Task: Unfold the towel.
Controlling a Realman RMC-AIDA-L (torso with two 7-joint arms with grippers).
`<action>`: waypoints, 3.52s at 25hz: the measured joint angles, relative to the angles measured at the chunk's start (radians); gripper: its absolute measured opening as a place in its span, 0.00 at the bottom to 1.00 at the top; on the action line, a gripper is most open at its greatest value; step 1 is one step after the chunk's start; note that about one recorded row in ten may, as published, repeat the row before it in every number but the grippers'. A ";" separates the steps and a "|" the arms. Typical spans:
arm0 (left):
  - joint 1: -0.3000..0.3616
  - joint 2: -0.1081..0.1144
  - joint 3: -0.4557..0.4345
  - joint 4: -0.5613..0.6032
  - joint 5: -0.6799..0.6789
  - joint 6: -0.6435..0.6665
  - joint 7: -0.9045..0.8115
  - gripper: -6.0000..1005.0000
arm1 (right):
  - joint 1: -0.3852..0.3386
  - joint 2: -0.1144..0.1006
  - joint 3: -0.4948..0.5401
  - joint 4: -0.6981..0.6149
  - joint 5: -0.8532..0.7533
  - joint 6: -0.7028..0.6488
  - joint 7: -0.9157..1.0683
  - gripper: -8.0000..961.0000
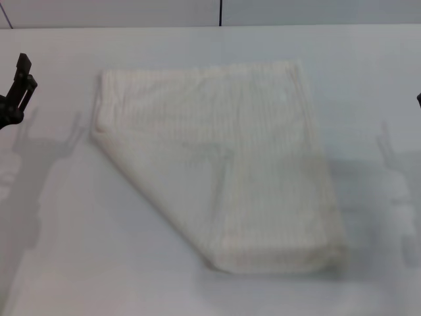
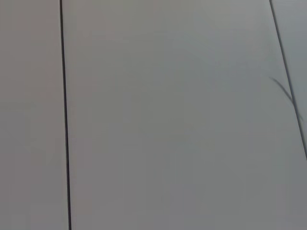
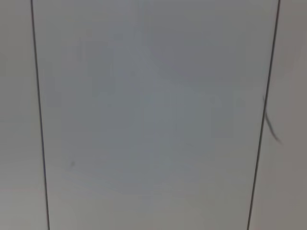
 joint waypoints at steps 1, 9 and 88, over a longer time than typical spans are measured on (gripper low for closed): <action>0.000 0.000 0.000 0.000 0.000 0.000 0.000 0.84 | 0.000 0.000 0.000 0.000 0.000 0.000 0.000 0.79; 0.037 0.001 0.012 -0.176 -0.007 -0.218 0.095 0.83 | 0.016 -0.031 0.006 -0.129 -0.009 -0.162 -0.037 0.78; -0.270 0.005 0.173 -0.773 -0.292 -1.835 0.452 0.76 | 0.816 -0.006 1.250 -0.154 -0.533 -2.411 -0.155 0.01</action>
